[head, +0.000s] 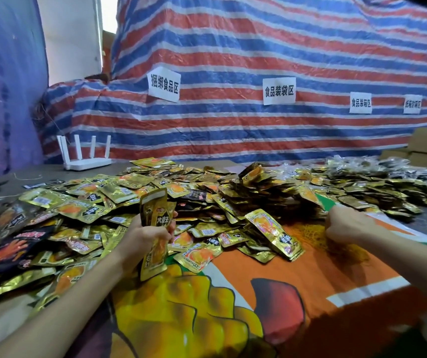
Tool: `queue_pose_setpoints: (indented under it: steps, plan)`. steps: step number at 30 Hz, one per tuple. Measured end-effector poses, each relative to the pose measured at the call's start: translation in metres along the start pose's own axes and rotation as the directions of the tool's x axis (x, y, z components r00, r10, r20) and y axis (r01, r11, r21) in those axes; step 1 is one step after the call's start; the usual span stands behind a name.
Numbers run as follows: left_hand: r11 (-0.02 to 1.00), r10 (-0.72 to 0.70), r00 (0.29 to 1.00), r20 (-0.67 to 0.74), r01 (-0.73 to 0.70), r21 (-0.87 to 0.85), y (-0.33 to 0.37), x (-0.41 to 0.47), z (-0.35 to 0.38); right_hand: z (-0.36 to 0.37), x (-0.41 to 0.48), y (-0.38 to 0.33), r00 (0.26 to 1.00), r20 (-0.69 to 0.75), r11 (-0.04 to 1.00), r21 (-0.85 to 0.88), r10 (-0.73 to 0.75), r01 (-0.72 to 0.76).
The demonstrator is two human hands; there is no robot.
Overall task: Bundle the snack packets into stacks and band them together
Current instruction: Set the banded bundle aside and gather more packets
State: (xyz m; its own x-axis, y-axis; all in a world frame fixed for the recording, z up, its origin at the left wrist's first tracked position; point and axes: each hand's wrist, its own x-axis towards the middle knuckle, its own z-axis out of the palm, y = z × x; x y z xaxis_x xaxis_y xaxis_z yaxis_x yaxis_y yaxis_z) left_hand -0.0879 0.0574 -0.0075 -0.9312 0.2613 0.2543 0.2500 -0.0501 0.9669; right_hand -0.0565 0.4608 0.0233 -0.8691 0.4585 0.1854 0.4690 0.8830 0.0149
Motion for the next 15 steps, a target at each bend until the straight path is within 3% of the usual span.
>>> queue_pose_setpoints:
  steps: [8, 15]
  plan:
    - [1.000, -0.015, 1.000, -0.022, 0.015, -0.009, -0.007, 0.005, -0.004, -0.009, -0.001, 0.001, 0.994, -0.092, 0.994, 0.096, 0.051, -0.042]
    - [0.996, -0.087, 0.995, -0.058, 0.087, -0.006, -0.009, 0.009, -0.006, -0.026, 0.008, 0.009, 0.990, -0.102, 0.952, 0.300, 0.099, -0.065]
